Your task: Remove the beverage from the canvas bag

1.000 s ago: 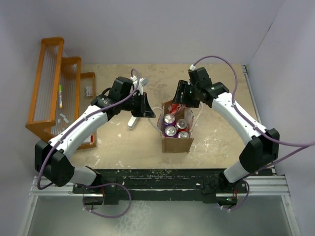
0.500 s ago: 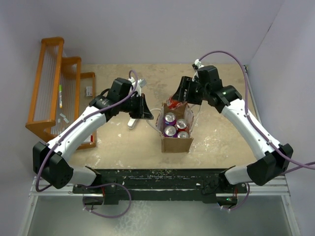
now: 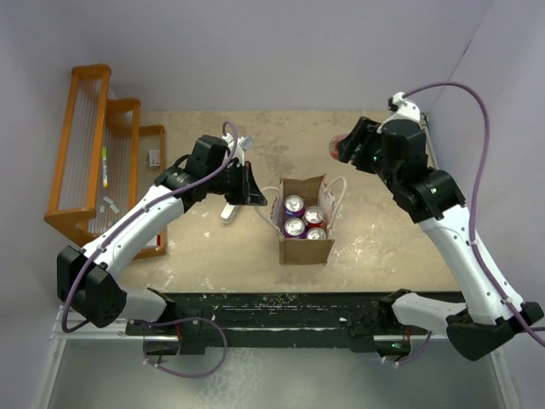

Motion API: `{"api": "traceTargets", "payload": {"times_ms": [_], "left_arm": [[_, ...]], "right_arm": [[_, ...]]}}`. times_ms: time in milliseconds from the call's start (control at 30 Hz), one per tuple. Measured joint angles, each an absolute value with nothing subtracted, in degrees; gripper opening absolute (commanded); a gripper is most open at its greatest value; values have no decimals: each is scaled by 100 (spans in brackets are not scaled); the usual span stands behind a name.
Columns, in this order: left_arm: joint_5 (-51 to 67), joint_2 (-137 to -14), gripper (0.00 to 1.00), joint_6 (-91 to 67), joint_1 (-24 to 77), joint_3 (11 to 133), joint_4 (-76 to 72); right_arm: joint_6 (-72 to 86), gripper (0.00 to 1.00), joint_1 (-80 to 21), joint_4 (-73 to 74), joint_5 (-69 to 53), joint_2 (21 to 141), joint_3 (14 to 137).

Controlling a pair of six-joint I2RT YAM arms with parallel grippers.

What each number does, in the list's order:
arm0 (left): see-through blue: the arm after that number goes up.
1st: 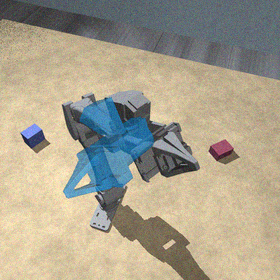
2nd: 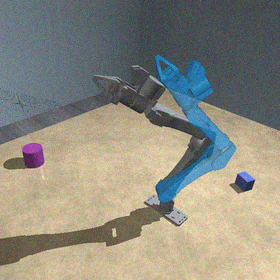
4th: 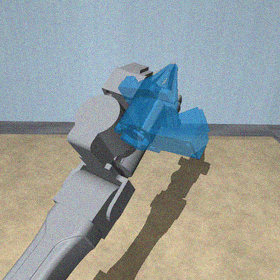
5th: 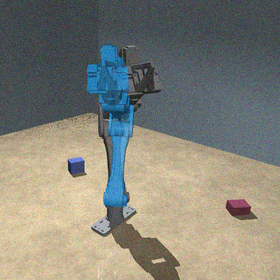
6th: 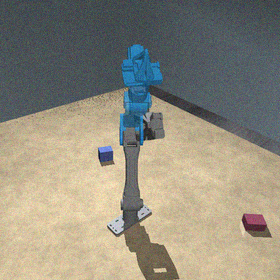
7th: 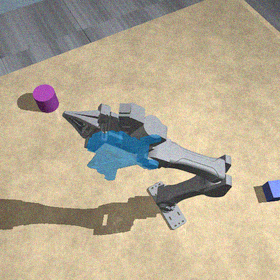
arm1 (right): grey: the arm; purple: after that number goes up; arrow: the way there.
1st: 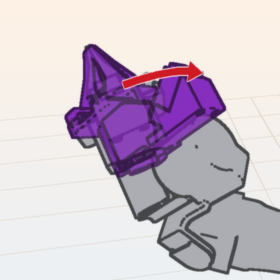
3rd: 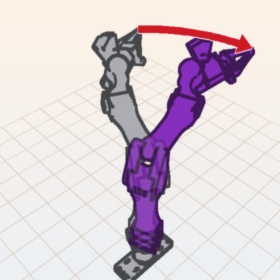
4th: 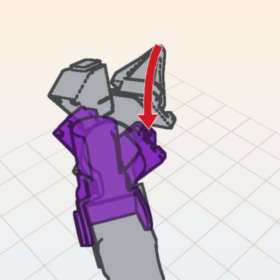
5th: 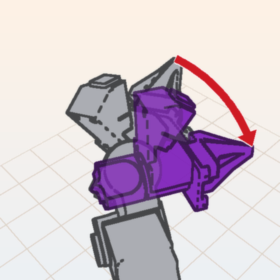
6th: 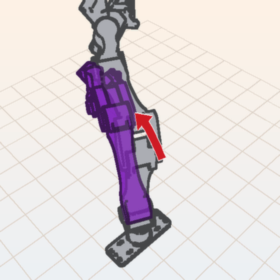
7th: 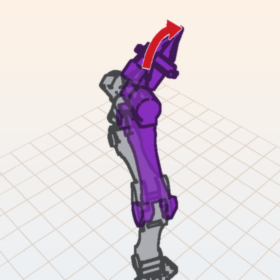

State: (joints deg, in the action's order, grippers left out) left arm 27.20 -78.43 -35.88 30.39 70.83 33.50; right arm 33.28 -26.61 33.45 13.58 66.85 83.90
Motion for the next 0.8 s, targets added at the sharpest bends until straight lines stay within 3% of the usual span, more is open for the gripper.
{"api": "traceTargets", "payload": {"times_ms": [300, 500, 800], "left_arm": [[2818, -7819, 4, -3754, 3037, 6864, 2871], [2803, -7806, 4, -3743, 3037, 6853, 2832], [2838, -7802, 3, -3509, 3039, 6928, 2930]], "right_arm": [[3833, 0, -2357, 4193, 3870, 6344, 8305], [4313, 0, -1181, 4641, 3935, 6198, 7177], [4895, 0, 419, 4886, 3116, 6060, 5616]]}}
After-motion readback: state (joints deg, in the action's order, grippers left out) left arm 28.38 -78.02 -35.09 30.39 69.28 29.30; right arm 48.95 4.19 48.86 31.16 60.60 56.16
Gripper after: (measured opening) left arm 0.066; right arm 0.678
